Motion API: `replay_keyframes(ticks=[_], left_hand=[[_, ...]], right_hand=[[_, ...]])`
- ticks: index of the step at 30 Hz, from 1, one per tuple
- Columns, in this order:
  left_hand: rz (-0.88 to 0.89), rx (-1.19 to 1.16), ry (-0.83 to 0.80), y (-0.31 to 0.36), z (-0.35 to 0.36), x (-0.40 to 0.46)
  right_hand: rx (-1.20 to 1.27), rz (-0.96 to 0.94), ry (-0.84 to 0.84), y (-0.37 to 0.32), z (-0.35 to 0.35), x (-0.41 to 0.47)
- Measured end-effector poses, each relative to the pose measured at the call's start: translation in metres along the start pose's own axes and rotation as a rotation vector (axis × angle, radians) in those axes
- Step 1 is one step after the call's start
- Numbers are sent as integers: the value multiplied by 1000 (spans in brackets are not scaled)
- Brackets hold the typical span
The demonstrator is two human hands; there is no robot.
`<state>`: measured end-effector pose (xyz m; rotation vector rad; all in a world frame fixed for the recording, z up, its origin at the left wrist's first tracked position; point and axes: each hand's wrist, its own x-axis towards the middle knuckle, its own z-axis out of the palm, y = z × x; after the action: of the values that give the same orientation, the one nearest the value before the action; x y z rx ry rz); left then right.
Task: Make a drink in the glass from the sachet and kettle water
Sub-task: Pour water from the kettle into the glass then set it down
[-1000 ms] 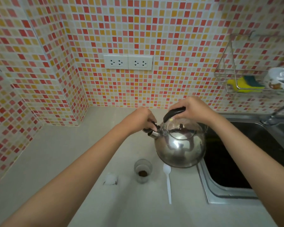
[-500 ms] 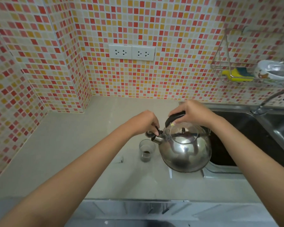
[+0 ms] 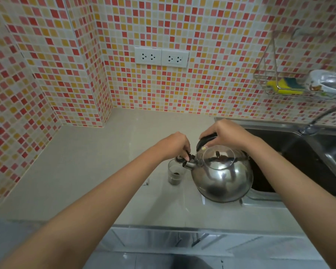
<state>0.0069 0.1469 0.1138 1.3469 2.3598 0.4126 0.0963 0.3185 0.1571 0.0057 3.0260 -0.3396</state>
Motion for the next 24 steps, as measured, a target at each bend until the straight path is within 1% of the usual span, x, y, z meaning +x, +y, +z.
replay_keyframes(ticks=[9,24], left_hand=[[-17,29,-15,1,-1,4],[-9,13,-1,-2,2,8]], right_hand=[[-84,-7,-27,-6,-3,8],[-118,-15,-47,-12,-10,5]])
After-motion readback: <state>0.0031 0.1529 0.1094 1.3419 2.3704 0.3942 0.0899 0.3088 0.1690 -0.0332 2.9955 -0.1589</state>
